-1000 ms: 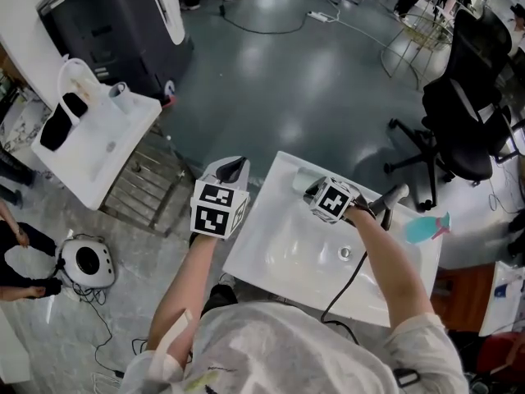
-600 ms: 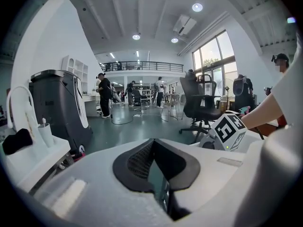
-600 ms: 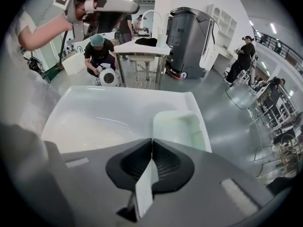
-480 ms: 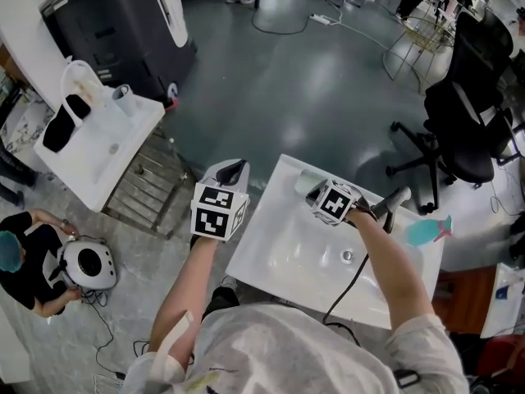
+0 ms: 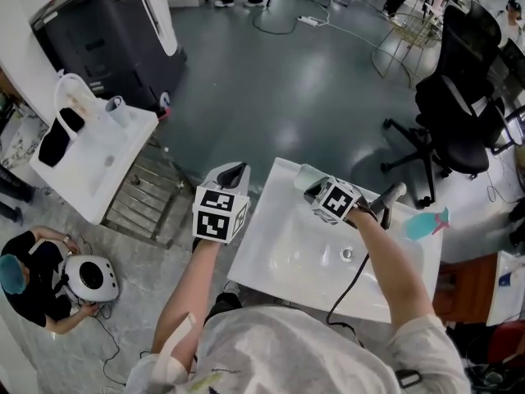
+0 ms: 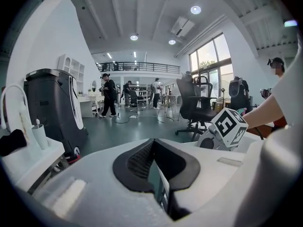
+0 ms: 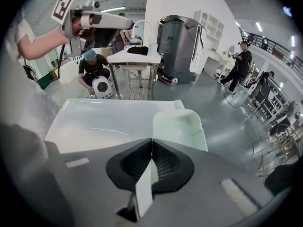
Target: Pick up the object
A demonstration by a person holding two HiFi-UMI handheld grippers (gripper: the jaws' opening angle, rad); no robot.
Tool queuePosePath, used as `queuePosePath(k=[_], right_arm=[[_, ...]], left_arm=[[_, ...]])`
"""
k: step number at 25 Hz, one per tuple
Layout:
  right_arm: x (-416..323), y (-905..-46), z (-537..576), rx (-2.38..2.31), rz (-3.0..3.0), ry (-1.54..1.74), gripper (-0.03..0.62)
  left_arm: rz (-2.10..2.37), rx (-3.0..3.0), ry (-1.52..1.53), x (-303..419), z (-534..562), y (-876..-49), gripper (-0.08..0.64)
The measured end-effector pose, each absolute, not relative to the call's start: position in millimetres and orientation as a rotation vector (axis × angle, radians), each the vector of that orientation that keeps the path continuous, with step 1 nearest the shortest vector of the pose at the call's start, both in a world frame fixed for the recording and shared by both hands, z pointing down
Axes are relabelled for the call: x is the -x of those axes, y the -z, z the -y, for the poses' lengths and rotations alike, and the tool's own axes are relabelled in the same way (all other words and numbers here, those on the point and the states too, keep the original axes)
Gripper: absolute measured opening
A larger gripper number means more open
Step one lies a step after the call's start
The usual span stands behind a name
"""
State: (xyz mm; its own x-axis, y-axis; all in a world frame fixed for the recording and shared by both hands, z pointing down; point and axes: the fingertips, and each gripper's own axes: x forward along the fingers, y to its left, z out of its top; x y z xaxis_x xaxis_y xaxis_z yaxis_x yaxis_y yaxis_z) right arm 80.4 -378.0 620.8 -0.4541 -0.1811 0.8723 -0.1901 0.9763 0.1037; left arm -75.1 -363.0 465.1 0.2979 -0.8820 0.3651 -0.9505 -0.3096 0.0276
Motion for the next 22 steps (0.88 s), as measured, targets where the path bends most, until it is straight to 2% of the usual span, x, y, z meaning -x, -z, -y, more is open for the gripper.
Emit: queuePosePath(k=[22], right_arm=[[-95, -492, 391, -0.735, 2.324, -0.100, 0.009]], left_arm=[[1.523, -2.511, -0.400, 27, 382, -436, 0.002]])
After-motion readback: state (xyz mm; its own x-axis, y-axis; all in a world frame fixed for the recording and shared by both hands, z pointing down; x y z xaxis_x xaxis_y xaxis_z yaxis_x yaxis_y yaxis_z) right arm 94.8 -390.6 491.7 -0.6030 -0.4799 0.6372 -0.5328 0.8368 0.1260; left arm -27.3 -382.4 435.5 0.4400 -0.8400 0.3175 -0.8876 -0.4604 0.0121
